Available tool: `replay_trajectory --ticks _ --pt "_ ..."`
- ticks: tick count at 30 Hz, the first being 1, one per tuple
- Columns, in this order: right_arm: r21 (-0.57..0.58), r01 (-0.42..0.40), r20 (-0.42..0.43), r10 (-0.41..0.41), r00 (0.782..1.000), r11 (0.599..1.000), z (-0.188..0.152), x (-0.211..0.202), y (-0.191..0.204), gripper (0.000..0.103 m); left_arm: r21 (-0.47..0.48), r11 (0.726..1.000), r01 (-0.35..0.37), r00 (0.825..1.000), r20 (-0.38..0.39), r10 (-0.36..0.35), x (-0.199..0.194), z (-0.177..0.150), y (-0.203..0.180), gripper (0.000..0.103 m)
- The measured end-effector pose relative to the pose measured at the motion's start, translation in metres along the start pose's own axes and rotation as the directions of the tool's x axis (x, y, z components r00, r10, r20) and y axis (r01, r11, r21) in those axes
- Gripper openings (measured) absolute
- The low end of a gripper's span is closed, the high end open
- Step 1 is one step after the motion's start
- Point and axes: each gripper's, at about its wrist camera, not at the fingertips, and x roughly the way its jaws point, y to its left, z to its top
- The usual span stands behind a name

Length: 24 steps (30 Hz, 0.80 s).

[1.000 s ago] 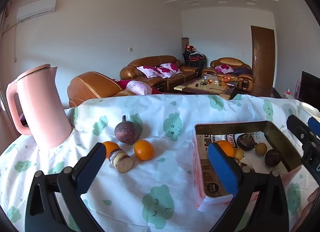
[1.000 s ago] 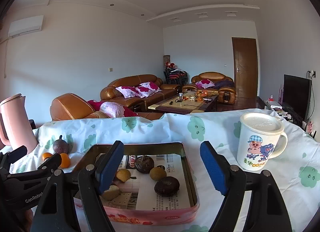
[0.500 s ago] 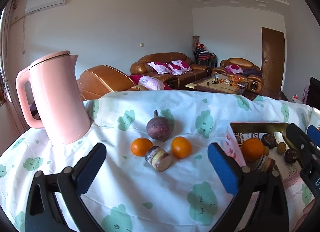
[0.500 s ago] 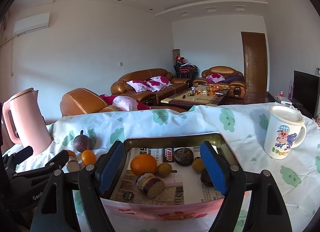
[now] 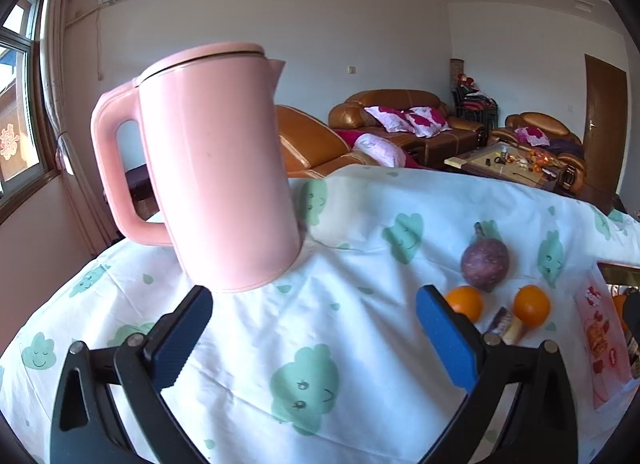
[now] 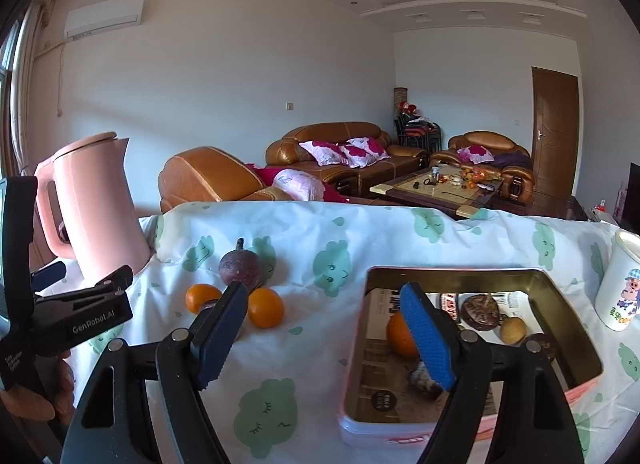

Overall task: Organize fruits
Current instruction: 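Withdraw both open tools from the tray toward the remaining fruits, then grasp an orange with the right tool while the left tool grasps a striped cake roll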

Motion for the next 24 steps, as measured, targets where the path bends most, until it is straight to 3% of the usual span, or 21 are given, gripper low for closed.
replay_trajectory --ticks 6,9,15,21,23,24 --pt "-0.118 -0.007 -0.145 -0.01 0.989 0.993 0.005 0.043 0.039 0.077 -0.034 0.999 -0.032 0.998 -0.05 0.03 0.016 0.001 0.021 0.103" --pt "-0.155 -0.017 -0.211 -0.016 0.977 0.988 0.005 0.065 0.047 0.06 -0.026 0.999 -0.027 0.997 -0.07 0.025 0.018 0.001 0.021 0.103" --pt "-0.068 -0.051 -0.354 0.024 0.935 0.996 0.006 0.106 0.04 0.055 0.009 1.0 0.004 0.996 -0.084 -0.004 0.017 0.001 0.012 0.103" --pt "0.02 -0.085 -0.422 0.085 0.902 0.996 0.004 0.13 0.032 0.055 0.046 0.999 0.026 0.996 -0.081 -0.023 0.015 0.002 0.001 0.103" --pt "0.057 -0.097 -0.432 0.113 0.895 0.994 0.002 0.133 0.028 0.051 0.054 0.998 0.027 0.997 -0.079 -0.023 0.015 0.002 -0.001 0.103" --pt "0.08 -0.101 -0.435 0.126 0.891 0.992 0.002 0.133 0.026 0.044 0.057 0.998 0.026 0.997 -0.077 -0.022 0.015 0.002 -0.001 0.103"
